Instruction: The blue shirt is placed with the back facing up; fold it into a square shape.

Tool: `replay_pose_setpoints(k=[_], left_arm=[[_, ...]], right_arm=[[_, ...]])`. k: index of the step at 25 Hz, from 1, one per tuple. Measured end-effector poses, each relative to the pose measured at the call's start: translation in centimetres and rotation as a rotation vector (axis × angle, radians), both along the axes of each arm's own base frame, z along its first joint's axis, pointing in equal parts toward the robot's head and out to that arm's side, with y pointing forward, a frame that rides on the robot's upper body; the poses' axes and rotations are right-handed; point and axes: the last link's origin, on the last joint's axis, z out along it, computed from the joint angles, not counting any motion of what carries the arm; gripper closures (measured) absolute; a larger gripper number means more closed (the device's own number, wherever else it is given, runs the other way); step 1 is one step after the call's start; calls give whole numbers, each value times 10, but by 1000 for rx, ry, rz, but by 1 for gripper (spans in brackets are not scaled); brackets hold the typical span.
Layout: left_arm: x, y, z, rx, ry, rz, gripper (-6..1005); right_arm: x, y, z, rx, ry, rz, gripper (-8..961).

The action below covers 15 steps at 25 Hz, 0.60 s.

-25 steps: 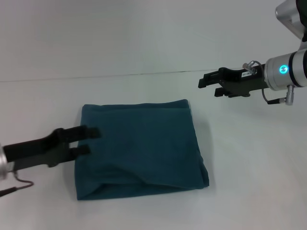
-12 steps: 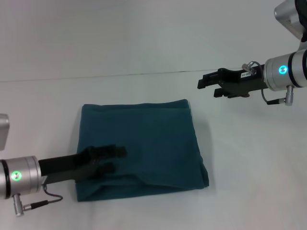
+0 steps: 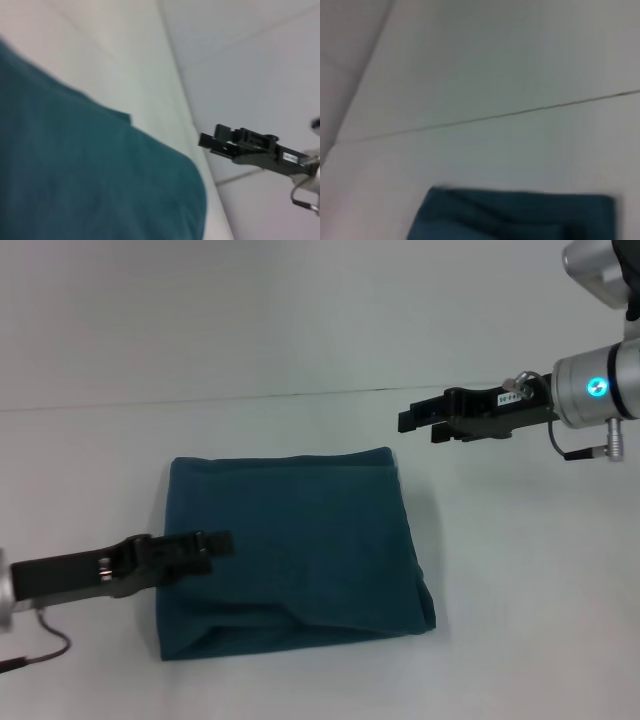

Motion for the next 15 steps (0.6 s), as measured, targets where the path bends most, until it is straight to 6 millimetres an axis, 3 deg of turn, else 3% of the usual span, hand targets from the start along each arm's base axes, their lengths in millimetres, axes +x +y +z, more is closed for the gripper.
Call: replay_pose_setpoints(k=[6, 15], left_arm=[[-7, -9, 23, 29, 51, -110, 244], [-10, -14, 25, 6, 124, -175, 243]], right_arm=[[-6, -18, 17, -83, 33, 134, 302], [-1, -36, 22, -155, 26, 236, 303]])
